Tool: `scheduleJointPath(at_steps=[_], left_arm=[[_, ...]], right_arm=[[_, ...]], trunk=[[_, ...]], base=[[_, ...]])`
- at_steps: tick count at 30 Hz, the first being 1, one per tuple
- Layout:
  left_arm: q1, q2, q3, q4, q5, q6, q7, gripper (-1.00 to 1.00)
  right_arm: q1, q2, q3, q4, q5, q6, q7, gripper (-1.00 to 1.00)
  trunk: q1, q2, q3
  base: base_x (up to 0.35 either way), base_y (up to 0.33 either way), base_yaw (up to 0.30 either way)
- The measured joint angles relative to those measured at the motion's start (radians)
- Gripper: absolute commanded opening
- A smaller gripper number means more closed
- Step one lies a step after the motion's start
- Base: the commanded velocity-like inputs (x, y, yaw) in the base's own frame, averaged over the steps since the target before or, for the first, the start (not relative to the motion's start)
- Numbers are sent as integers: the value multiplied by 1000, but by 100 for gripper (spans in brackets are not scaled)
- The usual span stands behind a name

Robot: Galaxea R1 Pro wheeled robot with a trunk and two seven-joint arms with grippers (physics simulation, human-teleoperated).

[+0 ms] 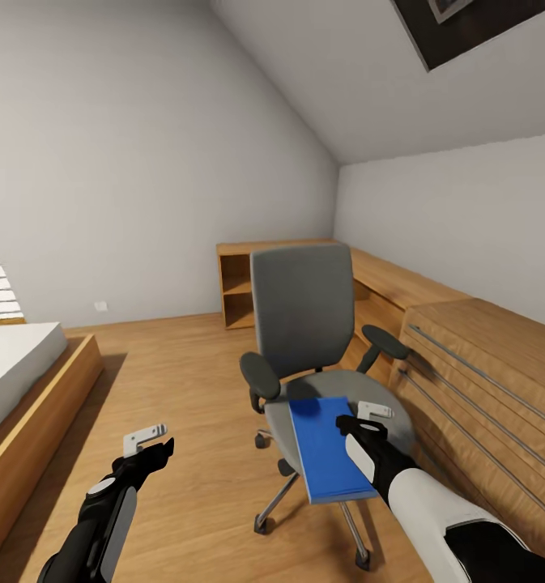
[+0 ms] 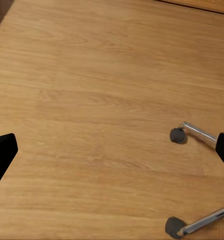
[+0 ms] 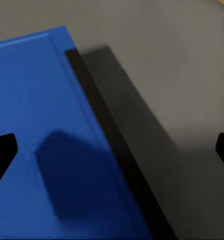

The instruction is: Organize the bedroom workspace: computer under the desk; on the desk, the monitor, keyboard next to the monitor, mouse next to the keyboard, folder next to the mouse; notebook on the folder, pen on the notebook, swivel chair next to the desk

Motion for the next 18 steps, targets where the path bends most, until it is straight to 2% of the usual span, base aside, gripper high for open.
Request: scheduleJointPath(at_steps=[18], left_arm=[[0,-1,0,0,-1,0,3,100]], right_arm=[[0,-1,-1,-2,1,-3,-2,100]], trunk=[[-69,126,56]], base=[[0,0,0]])
